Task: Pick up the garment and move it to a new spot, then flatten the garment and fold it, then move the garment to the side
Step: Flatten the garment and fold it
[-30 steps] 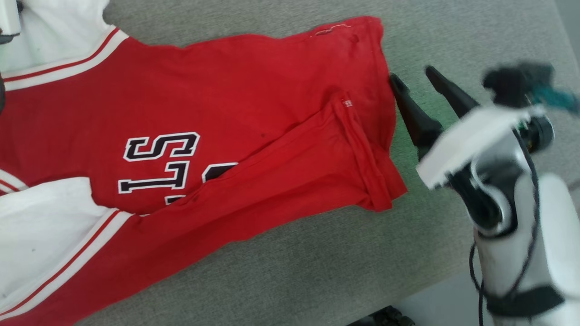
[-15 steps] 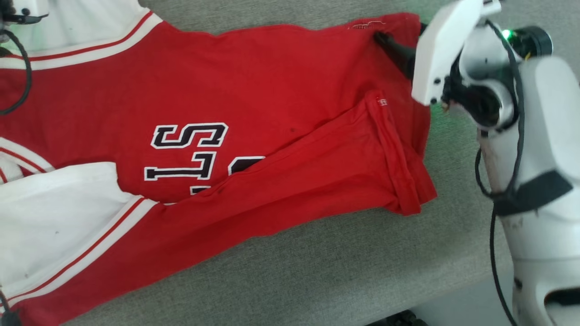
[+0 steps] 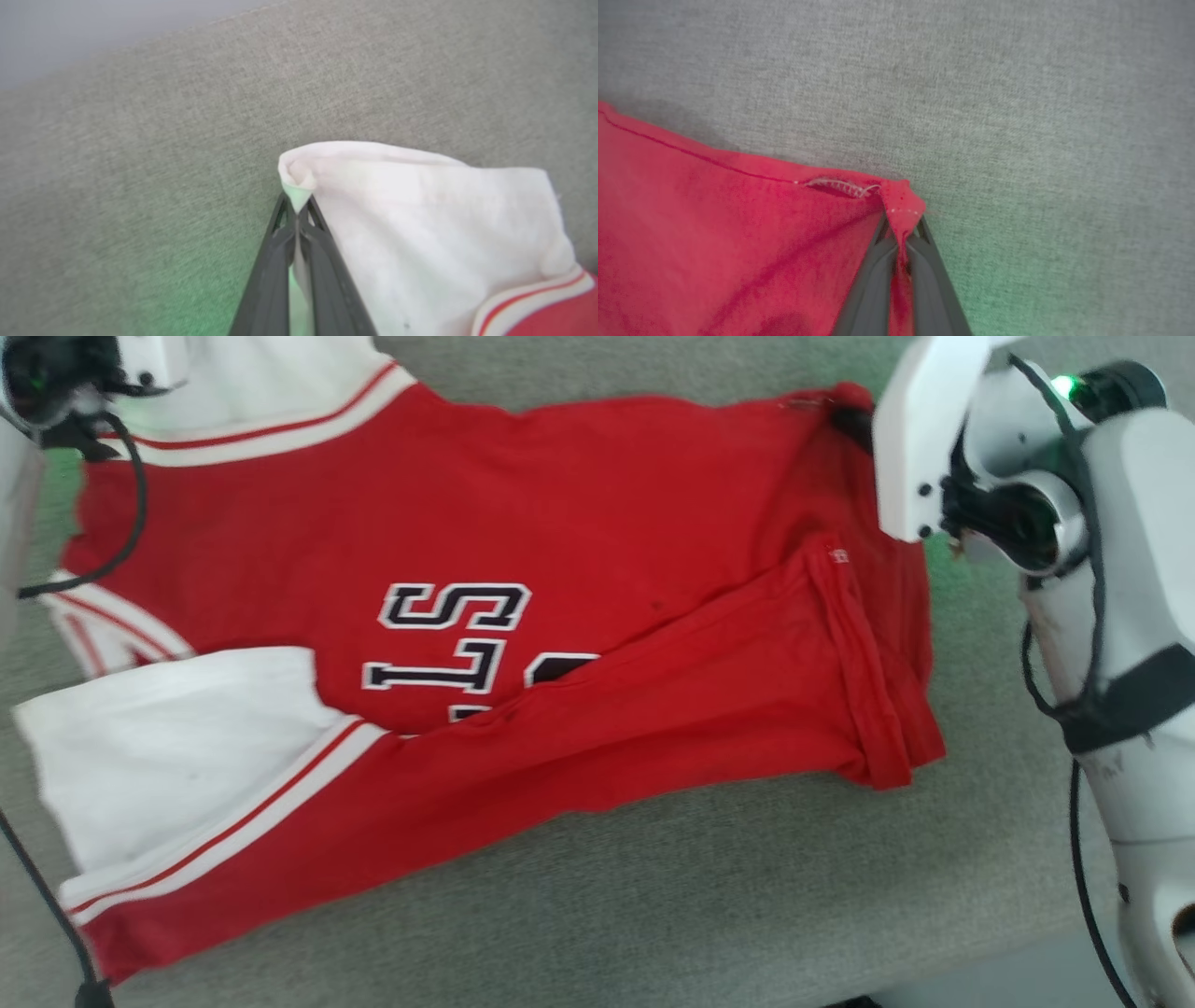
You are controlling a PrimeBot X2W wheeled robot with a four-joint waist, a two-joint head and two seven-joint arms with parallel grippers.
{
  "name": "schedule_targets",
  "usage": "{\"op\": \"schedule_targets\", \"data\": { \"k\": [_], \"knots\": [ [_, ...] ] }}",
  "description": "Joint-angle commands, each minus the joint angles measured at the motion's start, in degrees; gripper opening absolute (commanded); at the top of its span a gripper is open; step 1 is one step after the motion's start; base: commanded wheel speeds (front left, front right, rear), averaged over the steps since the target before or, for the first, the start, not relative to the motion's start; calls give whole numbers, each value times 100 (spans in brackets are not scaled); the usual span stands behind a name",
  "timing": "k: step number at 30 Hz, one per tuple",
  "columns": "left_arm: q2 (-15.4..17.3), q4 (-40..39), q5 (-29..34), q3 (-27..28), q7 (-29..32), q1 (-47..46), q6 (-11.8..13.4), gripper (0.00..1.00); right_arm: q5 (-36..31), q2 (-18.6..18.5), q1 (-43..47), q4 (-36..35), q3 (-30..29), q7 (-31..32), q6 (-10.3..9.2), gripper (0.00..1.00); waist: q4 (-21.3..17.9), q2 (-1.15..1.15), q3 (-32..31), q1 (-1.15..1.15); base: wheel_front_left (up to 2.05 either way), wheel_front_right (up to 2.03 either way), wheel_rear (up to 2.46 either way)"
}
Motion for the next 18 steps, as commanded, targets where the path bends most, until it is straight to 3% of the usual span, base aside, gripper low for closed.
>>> {"op": "schedule_targets", "data": {
  "k": [1, 11, 18],
  "knots": [
    [-16, 22, -62, -6, -69, 118, -39, 0, 2, -72, 194, -5, 23, -64, -4, 0, 171, 0, -189, 0, 0, 0, 0],
    [-78, -360, -299, 30, -264, 349, -204, 0, 105, -705, 856, -833, -93, -491, -4, 0, 733, 0, -950, 0, 0, 0, 0],
    [185, -1077, -475, 14, -91, 837, -131, 0, 183, -1058, 1477, -1566, -177, -412, -4, 0, 983, 0, -1403, 0, 0, 0, 0]
  ]
}}
